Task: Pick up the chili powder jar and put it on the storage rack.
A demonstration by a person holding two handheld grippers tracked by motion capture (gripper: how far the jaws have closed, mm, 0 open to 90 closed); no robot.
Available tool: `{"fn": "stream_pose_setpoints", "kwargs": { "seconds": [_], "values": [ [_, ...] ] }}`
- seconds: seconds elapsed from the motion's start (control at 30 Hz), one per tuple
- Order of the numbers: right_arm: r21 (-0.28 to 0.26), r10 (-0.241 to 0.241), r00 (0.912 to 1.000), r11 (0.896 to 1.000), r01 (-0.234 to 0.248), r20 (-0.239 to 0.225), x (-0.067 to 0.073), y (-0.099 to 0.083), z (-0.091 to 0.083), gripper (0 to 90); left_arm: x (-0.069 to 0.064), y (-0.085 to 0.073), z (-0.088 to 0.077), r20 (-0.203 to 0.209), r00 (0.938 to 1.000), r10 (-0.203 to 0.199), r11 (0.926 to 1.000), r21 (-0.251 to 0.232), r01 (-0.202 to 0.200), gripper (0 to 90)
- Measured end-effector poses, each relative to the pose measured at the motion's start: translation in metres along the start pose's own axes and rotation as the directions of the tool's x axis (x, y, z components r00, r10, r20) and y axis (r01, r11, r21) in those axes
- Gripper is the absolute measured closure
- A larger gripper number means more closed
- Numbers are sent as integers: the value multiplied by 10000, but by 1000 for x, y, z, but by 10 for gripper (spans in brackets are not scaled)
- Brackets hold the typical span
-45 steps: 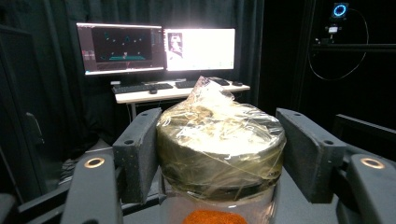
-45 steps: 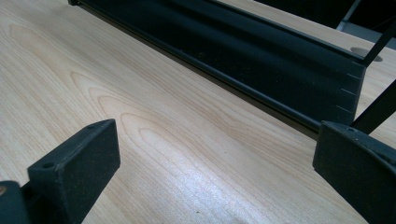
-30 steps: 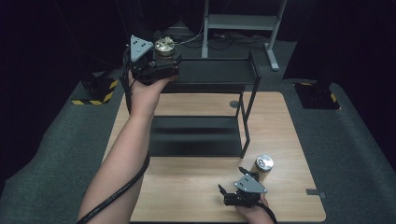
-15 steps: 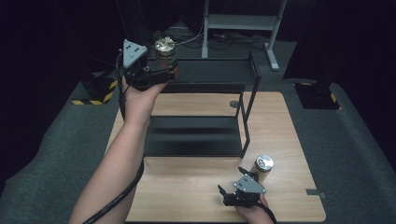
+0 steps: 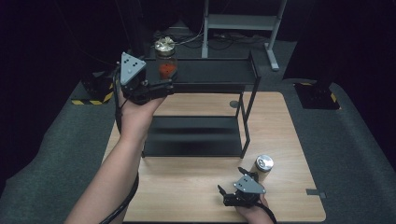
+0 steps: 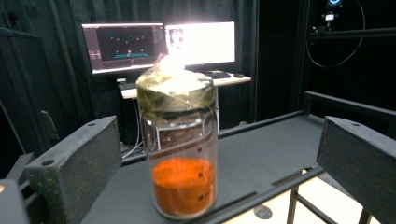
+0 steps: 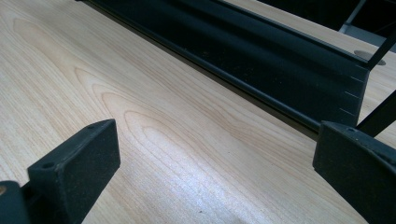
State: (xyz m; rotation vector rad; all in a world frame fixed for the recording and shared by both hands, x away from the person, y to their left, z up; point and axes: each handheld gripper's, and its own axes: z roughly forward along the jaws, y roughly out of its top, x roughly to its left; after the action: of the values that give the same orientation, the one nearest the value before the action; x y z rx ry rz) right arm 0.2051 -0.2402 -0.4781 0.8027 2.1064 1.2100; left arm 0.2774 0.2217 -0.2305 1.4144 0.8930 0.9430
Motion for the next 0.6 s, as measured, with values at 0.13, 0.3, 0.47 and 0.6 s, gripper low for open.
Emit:
{"fn": "stream_pose_setpoints", "kwargs": {
  "seconds": [0.13,0.3,0.47,0.6],
  "values": [
    [2,-26,10000,10000,26,5,0,0,0,0,-1,-7,-11,62,10000,4,10000,-13,-4,3],
    [-15,-78,10000,10000,78,13,1,0,0,0,-2,-14,-23,72,10000,7,10000,-9,-7,3],
    [0,-81,10000,10000,81,13,1,0,0,0,-2,-20,-32,65,10000,-13,10000,50,13,4],
    [-7,-92,10000,10000,92,19,1,0,0,0,-3,-26,-41,39,10000,45,9999,99,-46,3]
  ]
}}
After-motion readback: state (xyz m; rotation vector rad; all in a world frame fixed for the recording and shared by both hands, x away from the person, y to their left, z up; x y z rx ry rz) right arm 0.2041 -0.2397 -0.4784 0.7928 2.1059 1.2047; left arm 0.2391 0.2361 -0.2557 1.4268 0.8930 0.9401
